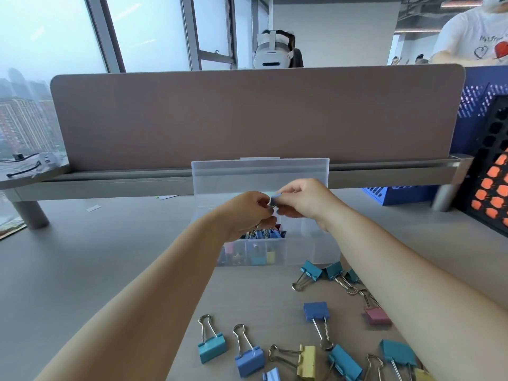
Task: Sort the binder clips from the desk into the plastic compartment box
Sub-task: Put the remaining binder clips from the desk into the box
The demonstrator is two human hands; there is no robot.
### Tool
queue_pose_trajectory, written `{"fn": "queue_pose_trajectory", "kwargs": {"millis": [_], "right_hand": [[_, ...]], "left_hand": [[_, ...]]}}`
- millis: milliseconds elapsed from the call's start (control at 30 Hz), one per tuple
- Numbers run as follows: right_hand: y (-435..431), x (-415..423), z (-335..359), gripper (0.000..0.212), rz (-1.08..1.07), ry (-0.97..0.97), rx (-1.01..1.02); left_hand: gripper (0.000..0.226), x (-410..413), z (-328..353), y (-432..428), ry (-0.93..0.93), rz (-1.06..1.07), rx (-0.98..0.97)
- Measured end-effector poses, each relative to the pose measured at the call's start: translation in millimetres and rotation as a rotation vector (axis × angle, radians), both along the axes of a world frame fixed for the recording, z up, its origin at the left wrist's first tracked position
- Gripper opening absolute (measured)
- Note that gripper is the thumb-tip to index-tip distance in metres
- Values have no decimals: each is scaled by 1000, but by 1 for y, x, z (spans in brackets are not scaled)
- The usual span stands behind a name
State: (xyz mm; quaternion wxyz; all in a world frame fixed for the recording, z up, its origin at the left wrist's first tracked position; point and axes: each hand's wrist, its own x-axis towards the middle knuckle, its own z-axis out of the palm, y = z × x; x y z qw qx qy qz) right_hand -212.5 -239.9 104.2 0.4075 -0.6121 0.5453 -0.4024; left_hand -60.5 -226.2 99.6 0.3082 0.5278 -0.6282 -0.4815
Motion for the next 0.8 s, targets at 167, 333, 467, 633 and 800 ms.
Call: {"fn": "queue_pose_trajectory", "kwargs": {"millis": [167,333,467,633,800], "right_hand": [[0,-5,1,14,10,63,-23],[7,4,-1,14,150,454,-103],[10,8,-3,11,243,695,-118],[11,4,-2,14,274,713,-85],[12,6,-6,9,237,734,-142]], "left_hand": [[16,6,-1,-1,21,226,-19],[46,9,-13,-15,-216,346,-189],[50,12,-20,-20,-281,366,-229],[39,10,-22,-19,-236,362,-297],[31,7,-21,-14,-167,370,-348]]}}
